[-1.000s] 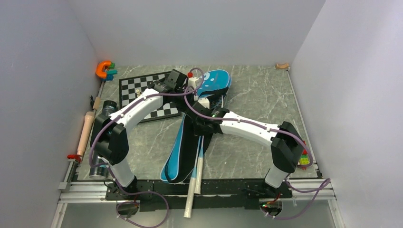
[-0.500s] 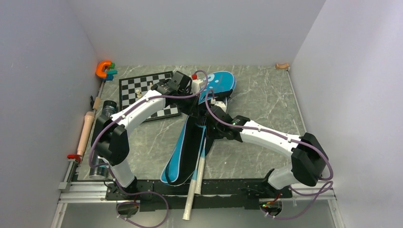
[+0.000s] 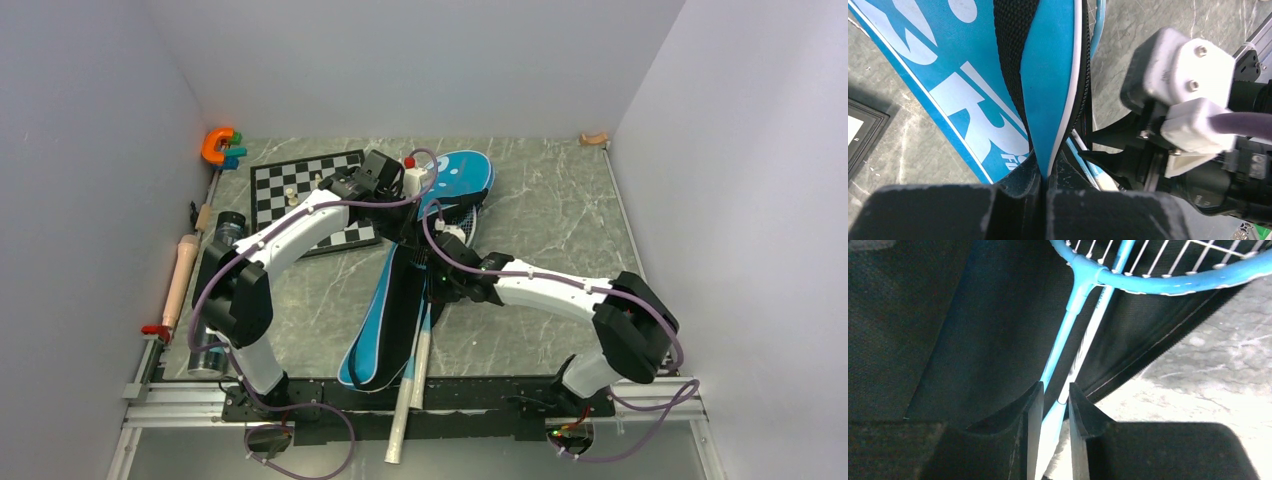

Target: Pack up the badminton gear

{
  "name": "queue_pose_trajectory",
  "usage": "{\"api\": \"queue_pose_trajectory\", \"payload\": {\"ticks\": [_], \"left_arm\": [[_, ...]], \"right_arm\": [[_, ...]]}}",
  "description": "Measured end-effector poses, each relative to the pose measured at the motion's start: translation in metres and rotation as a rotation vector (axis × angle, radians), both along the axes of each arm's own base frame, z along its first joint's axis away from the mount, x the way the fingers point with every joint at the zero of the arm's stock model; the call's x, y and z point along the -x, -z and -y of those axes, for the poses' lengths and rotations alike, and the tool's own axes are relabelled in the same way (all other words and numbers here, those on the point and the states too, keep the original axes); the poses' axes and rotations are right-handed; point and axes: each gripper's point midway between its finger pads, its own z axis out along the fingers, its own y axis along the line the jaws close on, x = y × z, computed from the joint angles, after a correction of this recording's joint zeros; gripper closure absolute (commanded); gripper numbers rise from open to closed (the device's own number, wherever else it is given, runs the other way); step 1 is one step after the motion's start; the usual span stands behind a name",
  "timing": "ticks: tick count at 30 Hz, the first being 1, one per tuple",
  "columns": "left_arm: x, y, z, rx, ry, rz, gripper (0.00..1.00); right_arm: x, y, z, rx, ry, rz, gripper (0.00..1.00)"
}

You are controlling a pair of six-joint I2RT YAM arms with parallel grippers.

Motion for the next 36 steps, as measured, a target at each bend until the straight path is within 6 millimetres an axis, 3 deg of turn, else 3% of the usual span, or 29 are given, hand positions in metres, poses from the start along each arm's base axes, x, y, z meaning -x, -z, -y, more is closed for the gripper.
{"api": "queue_pose_trajectory", "payload": {"ticks": [9, 12, 17, 19, 28, 36], "left_arm": [[0.0, 0.0, 0.0, 0.001, 0.006, 0.001, 1.0], [0.001, 0.0, 0.0, 0.0, 0.007, 0.001, 1.0], [0.002, 0.001, -0.001, -0.006, 0.013, -0.001, 1.0], [0.003, 0.002, -0.003, -0.013, 0.019, -0.004, 1.0], [0.009, 0.014, -0.005, -0.016, 0.043, -0.02, 1.0], [0.012, 0.013, -0.002, 0.005, 0.06, -0.027, 1.0]], "right_arm": [[-0.001, 0.023, -0.011, 0.022, -0.003, -0.042, 0.62], [-0.003, 0.024, -0.014, 0.014, -0.002, -0.042, 0.68], [-0.005, 0.024, -0.021, -0.014, -0.001, -0.044, 0.94], [-0.006, 0.027, -0.024, -0.015, 0.01, -0.053, 1.0], [-0.013, 0.027, -0.022, -0.014, 0.049, -0.065, 1.0], [-0.031, 0.013, -0.009, -0.032, 0.102, -0.026, 1.0]]}}
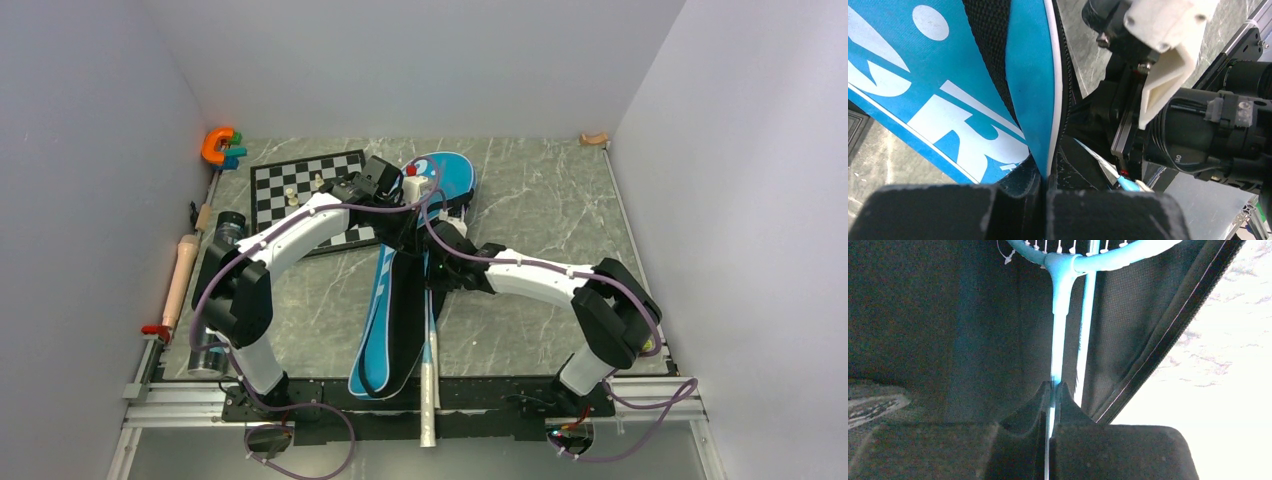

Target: Pack up the badminton gear

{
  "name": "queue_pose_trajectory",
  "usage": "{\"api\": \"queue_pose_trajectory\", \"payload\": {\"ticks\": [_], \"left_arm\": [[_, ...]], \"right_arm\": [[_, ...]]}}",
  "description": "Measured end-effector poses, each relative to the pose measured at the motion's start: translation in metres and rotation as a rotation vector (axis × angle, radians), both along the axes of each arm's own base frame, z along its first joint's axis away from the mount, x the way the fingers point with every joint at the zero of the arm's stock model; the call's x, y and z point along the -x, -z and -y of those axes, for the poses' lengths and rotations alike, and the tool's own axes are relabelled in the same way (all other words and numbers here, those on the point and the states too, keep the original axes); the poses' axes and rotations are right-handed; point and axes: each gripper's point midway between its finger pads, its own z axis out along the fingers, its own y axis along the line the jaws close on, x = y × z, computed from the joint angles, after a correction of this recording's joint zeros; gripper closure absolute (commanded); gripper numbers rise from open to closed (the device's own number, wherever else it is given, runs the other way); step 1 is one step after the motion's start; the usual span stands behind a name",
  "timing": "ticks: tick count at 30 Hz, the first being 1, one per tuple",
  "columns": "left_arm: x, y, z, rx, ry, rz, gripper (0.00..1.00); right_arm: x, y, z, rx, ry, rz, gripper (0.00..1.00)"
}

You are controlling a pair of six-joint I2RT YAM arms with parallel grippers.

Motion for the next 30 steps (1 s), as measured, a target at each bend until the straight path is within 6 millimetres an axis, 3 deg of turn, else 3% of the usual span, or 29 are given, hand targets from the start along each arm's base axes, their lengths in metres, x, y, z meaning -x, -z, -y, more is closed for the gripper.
{"api": "queue_pose_trajectory", "payload": {"ticks": [11, 20, 30], "left_arm": [[0.002, -0.003, 0.002, 0.015, 0.013, -0.002, 1.0], [0.005, -0.012, 0.002, 0.034, 0.022, 0.007, 1.0], [0.005, -0.014, 0.002, 0.035, 0.03, 0.019, 1.0]], "right_arm": [[-0.017, -0.006, 0.006, -0.003, 0.02, 0.033, 1.0], [-0.047, -0.015, 0.003, -0.011, 0.051, 0.085, 1.0], [-0.053, -0.013, 0.005, -0.008, 0.062, 0.097, 1.0]]}}
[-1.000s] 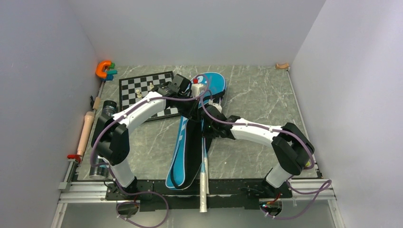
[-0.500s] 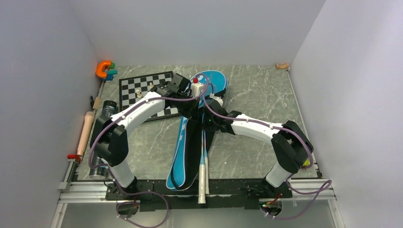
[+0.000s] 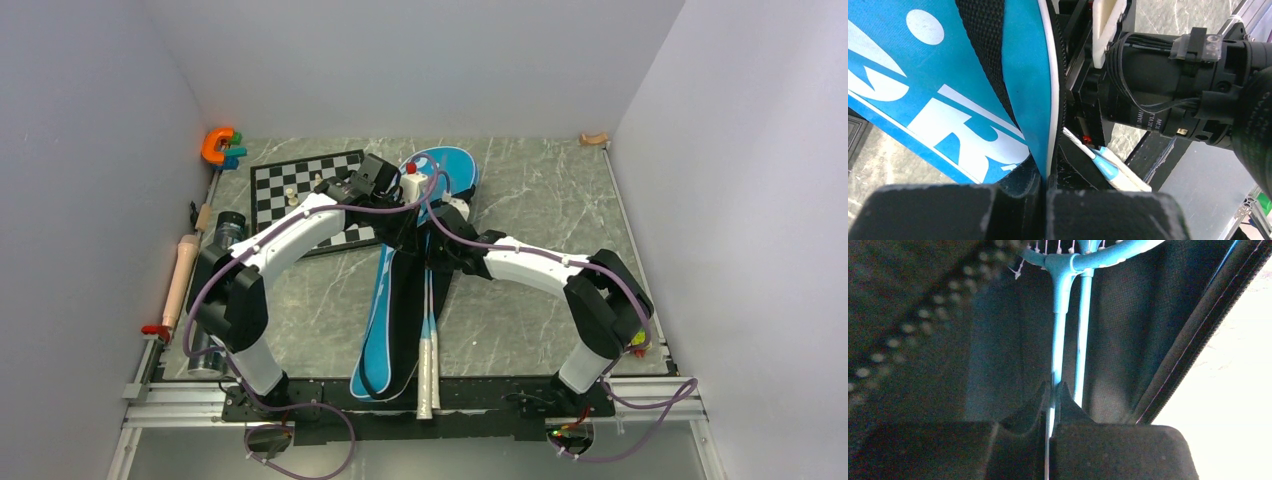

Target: Pack up the badminton gear

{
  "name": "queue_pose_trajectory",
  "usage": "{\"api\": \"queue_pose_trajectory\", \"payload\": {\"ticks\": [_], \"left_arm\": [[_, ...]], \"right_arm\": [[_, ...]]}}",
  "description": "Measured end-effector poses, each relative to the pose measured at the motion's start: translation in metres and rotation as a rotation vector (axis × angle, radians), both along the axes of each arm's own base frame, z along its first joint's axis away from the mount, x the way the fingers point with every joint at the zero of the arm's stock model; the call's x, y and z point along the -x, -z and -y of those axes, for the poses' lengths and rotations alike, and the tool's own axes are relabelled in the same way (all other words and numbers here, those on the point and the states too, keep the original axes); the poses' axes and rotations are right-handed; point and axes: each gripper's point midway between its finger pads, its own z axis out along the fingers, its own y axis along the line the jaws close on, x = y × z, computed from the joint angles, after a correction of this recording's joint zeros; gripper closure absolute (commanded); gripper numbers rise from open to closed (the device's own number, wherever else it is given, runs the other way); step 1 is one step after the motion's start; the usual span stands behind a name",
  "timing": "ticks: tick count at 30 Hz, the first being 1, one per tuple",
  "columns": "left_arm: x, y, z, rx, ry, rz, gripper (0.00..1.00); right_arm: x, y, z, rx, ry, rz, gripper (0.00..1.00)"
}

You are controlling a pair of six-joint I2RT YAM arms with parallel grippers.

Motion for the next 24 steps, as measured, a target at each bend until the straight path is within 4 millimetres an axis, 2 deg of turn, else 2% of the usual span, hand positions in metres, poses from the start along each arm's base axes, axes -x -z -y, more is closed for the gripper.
{"api": "queue_pose_trajectory", "payload": {"ticks": [12, 13, 19, 22, 24], "left_arm": [[0.001, -0.007, -0.001, 0.01, 0.011, 0.02, 1.0], [0.002, -0.007, -0.001, 0.01, 0.011, 0.019, 1.0], [0.003, -0.01, 0.002, 0.031, 0.025, 0.015, 1.0], [0.006, -0.016, 0.008, 0.065, 0.048, 0.018, 1.0], [0.008, -0.021, 0.011, 0.08, 0.059, 0.029, 1.0]], "right_arm": [[-0.013, -0.003, -0.001, 0.019, 0.03, 0.028, 1.0], [-0.013, -0.003, -0.001, 0.019, 0.029, 0.028, 0.97], [-0.008, -0.017, 0.001, -0.001, 0.014, 0.044, 0.59], [0.001, -0.03, 0.008, -0.027, 0.005, 0.063, 0.46], [0.008, -0.039, 0.017, -0.043, 0.01, 0.078, 0.41]]}}
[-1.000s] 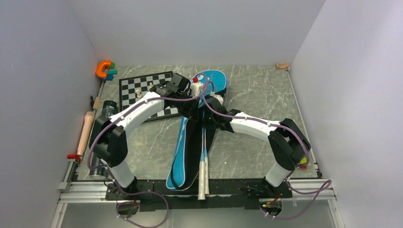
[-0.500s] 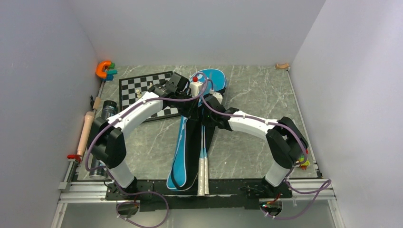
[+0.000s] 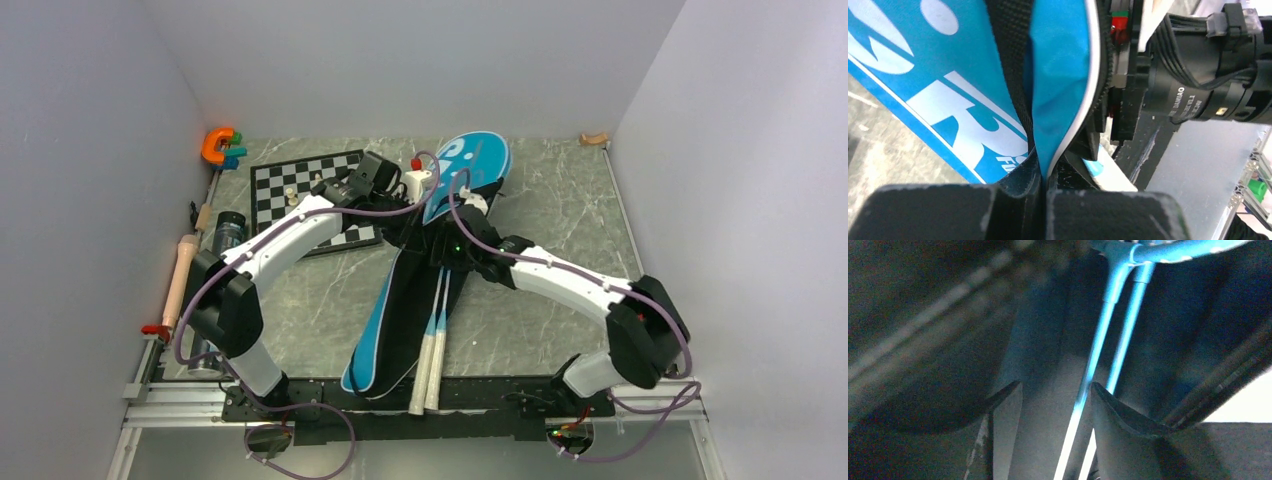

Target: Pack up the badminton gear

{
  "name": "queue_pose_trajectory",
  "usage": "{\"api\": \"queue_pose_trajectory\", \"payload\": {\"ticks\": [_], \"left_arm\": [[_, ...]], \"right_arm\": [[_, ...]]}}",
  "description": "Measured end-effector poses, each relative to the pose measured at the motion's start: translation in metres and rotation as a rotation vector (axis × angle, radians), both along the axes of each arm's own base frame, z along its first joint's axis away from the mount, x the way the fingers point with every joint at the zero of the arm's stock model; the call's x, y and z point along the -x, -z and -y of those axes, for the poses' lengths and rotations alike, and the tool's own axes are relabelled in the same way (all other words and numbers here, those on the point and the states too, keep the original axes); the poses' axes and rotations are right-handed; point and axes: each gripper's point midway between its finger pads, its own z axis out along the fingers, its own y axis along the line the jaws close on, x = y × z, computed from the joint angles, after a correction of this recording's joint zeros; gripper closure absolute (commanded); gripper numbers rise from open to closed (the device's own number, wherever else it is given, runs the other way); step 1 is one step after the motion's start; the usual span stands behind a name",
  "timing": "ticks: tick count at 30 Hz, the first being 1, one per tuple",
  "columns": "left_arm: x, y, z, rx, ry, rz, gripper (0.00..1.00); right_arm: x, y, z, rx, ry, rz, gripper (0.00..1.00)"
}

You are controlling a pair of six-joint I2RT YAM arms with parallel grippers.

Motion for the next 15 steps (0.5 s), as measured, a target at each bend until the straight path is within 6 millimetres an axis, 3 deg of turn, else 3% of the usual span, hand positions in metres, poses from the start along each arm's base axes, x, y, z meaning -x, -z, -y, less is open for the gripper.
{"api": "queue_pose_trajectory", "payload": {"ticks": [6, 11, 15], "left_arm": [[0.003, -0.008, 0.008, 0.037, 0.029, 0.019, 1.0], [0.0, -0.001, -0.001, -0.001, -0.004, 0.002, 1.0], [0.008, 0.007, -0.005, -0.031, -0.002, -0.046, 1.0]], "right_arm": [[0.016, -0.019, 0.023, -0.048, 0.011, 0.037, 0.29], [0.024, -0.042, 0.03, -0.132, -0.004, 0.09, 0.3], [0.033, -0.042, 0.024, -0.176, -0.051, 0.078, 0.37]]}}
